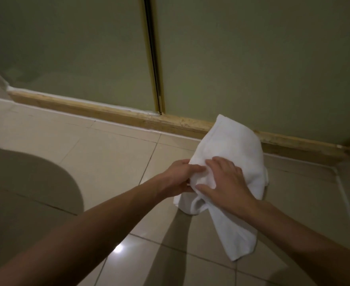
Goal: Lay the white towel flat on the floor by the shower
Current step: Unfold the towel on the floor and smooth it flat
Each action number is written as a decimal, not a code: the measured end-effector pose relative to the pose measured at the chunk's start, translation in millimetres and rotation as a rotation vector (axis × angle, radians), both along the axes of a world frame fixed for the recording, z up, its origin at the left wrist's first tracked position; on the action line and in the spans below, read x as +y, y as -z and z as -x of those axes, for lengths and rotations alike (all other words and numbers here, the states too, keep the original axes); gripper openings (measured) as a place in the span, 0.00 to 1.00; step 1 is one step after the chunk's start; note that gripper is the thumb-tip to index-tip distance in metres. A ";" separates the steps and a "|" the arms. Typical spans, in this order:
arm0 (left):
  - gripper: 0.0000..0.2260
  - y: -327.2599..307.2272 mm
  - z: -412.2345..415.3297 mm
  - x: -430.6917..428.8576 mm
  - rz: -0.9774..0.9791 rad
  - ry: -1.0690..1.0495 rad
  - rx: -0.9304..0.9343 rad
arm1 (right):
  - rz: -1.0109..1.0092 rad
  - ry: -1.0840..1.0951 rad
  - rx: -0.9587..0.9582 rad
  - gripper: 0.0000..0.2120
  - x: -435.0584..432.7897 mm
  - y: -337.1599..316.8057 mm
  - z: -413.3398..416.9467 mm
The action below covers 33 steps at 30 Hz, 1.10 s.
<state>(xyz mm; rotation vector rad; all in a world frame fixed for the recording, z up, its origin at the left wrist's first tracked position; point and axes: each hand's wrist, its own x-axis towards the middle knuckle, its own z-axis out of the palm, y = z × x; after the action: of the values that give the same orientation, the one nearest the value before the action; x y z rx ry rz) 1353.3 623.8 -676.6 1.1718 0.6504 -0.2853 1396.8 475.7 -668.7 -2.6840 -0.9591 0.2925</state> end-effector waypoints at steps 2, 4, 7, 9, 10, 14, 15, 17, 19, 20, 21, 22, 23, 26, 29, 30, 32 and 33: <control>0.15 -6.4 1.9 3.8 0.105 0.021 -0.023 | -0.030 0.033 0.032 0.37 5.1 2.6 2.4; 0.14 -11.1 3.4 8.7 0.166 0.056 -0.059 | -0.145 0.050 0.027 0.30 4.8 0.2 0.3; 0.12 -12.0 4.0 12.5 0.092 0.075 -0.133 | -0.316 0.046 0.041 0.10 -1.6 -6.8 -7.7; 0.09 -13.8 1.8 10.0 0.028 0.011 -0.155 | -0.394 0.135 0.093 0.10 -5.5 -10.6 -11.6; 0.08 -14.8 -0.2 9.1 -0.012 -0.040 -0.149 | -0.455 0.204 0.113 0.10 -5.1 -11.6 -13.5; 0.06 -19.5 -8.3 19.1 -0.255 -0.272 -0.090 | -0.690 0.550 0.087 0.12 -13.8 -25.4 -34.0; 0.07 -20.7 -8.3 25.4 -0.307 -0.323 -0.084 | -0.720 0.634 0.070 0.12 -20.4 -29.4 -44.0; 0.08 -21.9 -6.9 39.8 -0.393 -0.404 -0.075 | -0.699 0.763 0.007 0.13 -38.7 -37.0 -64.9; 0.09 -22.3 -3.4 54.3 -0.478 -0.473 -0.064 | -0.635 0.853 -0.059 0.16 -61.2 -42.5 -81.9; 0.09 -22.1 -1.2 60.8 -0.521 -0.506 -0.060 | -0.604 0.882 -0.081 0.17 -71.9 -44.1 -87.7; 0.10 -21.5 1.1 66.1 -0.563 -0.528 -0.057 | -0.573 0.899 -0.101 0.18 -81.7 -45.1 -91.1; 0.10 -20.7 3.3 70.3 -0.606 -0.539 -0.052 | -0.542 0.902 -0.122 0.18 -89.8 -45.8 -92.7; 0.09 -19.8 5.1 73.6 -0.651 -0.545 -0.049 | -0.511 0.902 -0.147 0.18 -96.1 -45.5 -93.3; 0.08 -19.1 8.2 77.7 -0.777 -0.574 -0.083 | -0.453 0.893 -0.236 0.17 -106.7 -42.3 -93.2; 0.07 -25.0 9.3 81.6 -0.887 -0.627 -0.123 | -0.417 0.926 -0.272 0.16 -114.2 -38.2 -97.2; 0.06 -26.9 10.6 85.5 -0.920 -0.655 -0.116 | -0.413 0.959 -0.264 0.16 -118.1 -36.8 -100.6; 0.08 -30.4 16.2 99.2 -0.980 -0.747 -0.084 | -0.377 1.037 -0.236 0.15 -131.1 -33.9 -105.7; 0.09 -32.3 20.7 108.3 -1.006 -0.791 -0.065 | -0.354 1.054 -0.208 0.15 -137.9 -31.6 -108.4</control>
<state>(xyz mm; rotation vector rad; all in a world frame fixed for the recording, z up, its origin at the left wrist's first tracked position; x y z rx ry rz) 1332.6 732.2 -644.3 1.7271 1.1980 0.8436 1505.1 337.7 -637.1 -2.4969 0.4081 -0.3486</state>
